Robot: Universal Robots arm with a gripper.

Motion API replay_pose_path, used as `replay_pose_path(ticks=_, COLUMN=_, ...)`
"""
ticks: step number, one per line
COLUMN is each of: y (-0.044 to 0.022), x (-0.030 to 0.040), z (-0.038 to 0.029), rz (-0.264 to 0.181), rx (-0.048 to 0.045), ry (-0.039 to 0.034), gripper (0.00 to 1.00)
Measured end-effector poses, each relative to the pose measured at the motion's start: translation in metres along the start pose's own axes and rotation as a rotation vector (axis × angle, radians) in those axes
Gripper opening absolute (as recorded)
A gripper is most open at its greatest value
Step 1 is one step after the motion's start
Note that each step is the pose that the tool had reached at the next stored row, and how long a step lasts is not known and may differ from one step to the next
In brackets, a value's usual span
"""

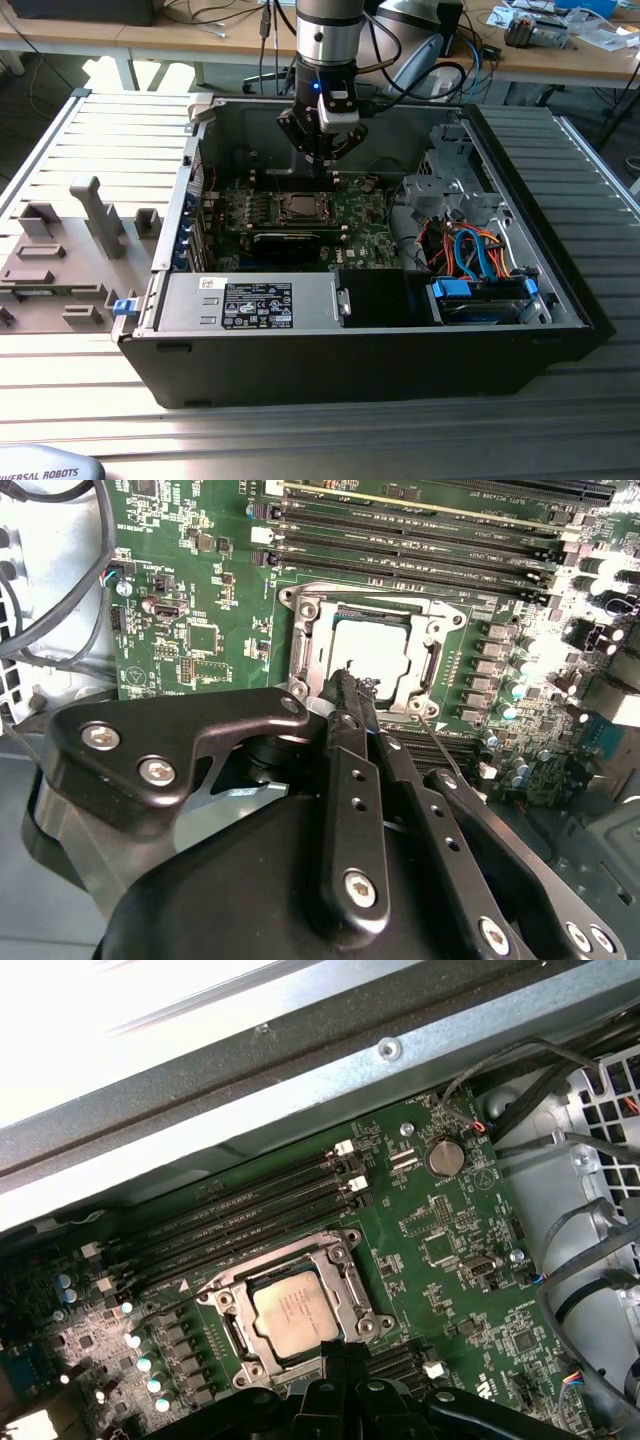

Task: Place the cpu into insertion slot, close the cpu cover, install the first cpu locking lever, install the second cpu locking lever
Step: 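Install the first cpu locking lever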

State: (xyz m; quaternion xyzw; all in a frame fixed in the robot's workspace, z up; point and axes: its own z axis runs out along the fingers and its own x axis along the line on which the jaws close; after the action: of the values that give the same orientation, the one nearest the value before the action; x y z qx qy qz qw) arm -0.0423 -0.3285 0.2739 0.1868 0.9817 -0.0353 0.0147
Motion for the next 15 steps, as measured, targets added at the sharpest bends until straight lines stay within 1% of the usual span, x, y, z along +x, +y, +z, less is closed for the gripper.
replay_pose_path(ticks=15, y=0.0, x=0.0, z=0.0, rz=-0.019, rx=-0.0008, ry=-0.0012, gripper=0.11)
